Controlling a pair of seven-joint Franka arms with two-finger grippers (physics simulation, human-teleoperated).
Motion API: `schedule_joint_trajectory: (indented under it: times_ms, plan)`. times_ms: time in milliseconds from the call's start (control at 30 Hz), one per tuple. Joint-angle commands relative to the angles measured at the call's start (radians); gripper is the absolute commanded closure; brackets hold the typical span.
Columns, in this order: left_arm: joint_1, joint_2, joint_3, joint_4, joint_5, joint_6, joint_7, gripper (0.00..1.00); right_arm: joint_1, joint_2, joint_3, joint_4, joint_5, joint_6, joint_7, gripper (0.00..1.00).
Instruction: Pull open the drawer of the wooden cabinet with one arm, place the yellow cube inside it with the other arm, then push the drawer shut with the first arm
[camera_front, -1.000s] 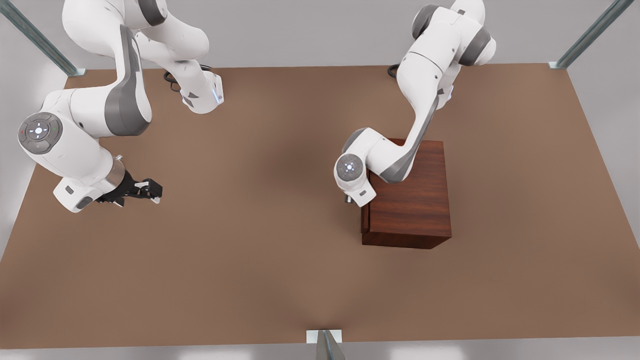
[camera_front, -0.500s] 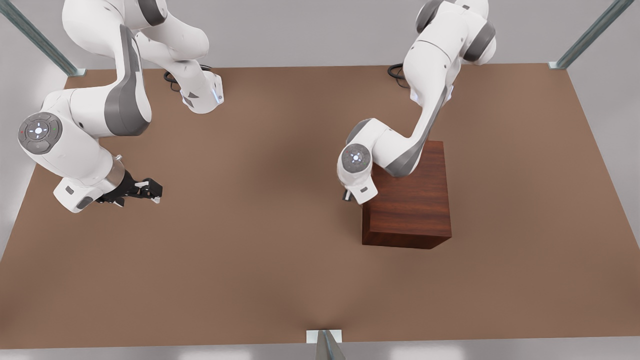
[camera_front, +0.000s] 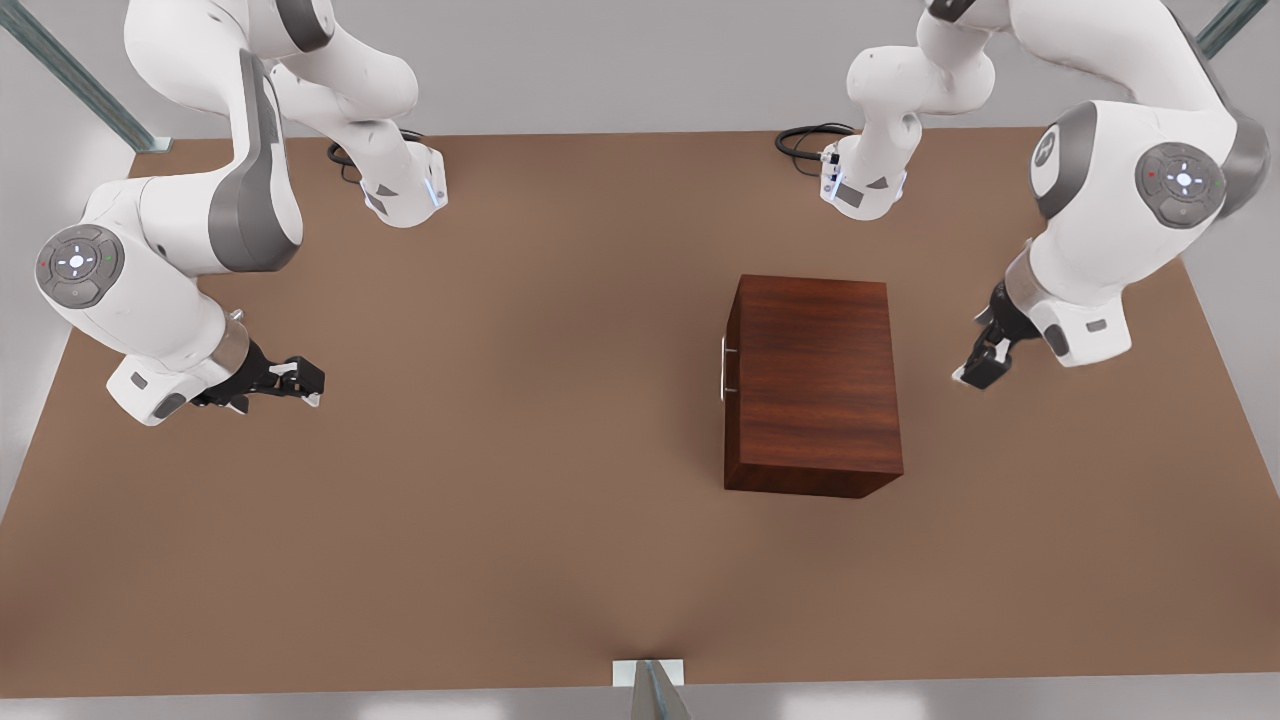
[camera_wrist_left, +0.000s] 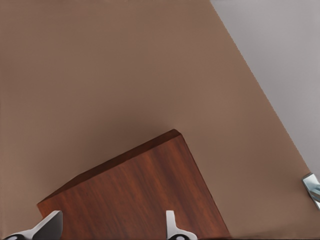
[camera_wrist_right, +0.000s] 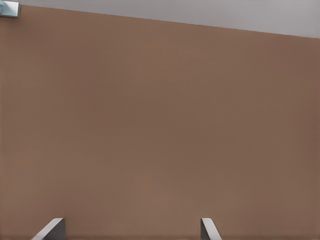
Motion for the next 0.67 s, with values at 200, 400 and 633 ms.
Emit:
schedule_joint_trajectory:
  times_ms: [200,400,633]
  plan:
    - [-0.015,0.007,-0.006,-0.001,0.029,-0.023,1.038,0.0,0.001,-0.001,-0.001,0.001,-0.001,0.0,0.003,0.0]
    - [-0.012,0.061,-0.02,0.016,0.038,0.04,1.118,0.0,0.001,-0.001,0.0,0.001,0.001,0.001,0.003,0.0]
    - [-0.014,0.061,-0.02,0.016,0.038,0.038,1.122,0.0,0.001,-0.001,0.0,0.001,0.001,0.0,0.003,0.0]
